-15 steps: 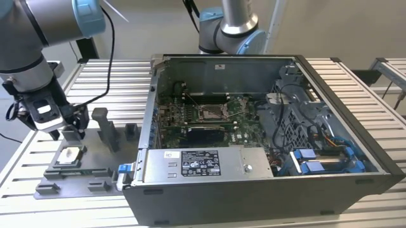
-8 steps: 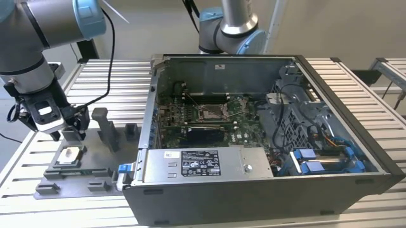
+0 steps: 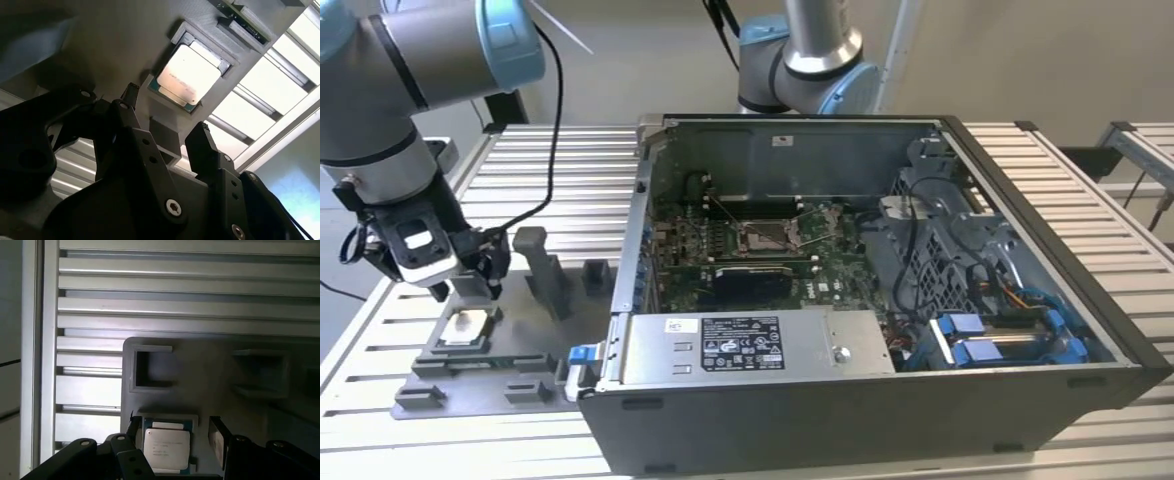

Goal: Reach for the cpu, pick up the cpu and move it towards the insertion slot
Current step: 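Pick up the cpu and move it towards the insertion slot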

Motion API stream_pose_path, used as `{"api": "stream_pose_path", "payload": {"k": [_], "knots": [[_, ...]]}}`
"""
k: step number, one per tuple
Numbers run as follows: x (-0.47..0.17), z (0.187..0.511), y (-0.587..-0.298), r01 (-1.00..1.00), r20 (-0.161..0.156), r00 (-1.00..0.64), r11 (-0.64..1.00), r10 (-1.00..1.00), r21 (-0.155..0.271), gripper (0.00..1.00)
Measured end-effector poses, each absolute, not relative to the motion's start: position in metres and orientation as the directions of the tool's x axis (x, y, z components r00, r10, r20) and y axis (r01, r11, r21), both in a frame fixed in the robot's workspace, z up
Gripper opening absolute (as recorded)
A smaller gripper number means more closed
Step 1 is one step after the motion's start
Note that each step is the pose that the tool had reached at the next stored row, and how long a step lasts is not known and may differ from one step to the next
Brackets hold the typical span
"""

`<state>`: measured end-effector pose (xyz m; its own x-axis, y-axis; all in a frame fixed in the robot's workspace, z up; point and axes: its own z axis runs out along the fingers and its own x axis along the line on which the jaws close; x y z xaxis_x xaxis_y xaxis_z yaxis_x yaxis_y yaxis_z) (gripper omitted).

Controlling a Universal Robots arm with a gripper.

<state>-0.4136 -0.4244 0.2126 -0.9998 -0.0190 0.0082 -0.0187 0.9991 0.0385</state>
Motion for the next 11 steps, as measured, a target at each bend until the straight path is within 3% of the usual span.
{"api": "stream_pose_path", "payload": {"k": [11], "knots": [[-0.416, 0.211, -0.445, -0.017, 0.008, -1.0, 0.999, -0.017, 0.039, 1.0]]}}
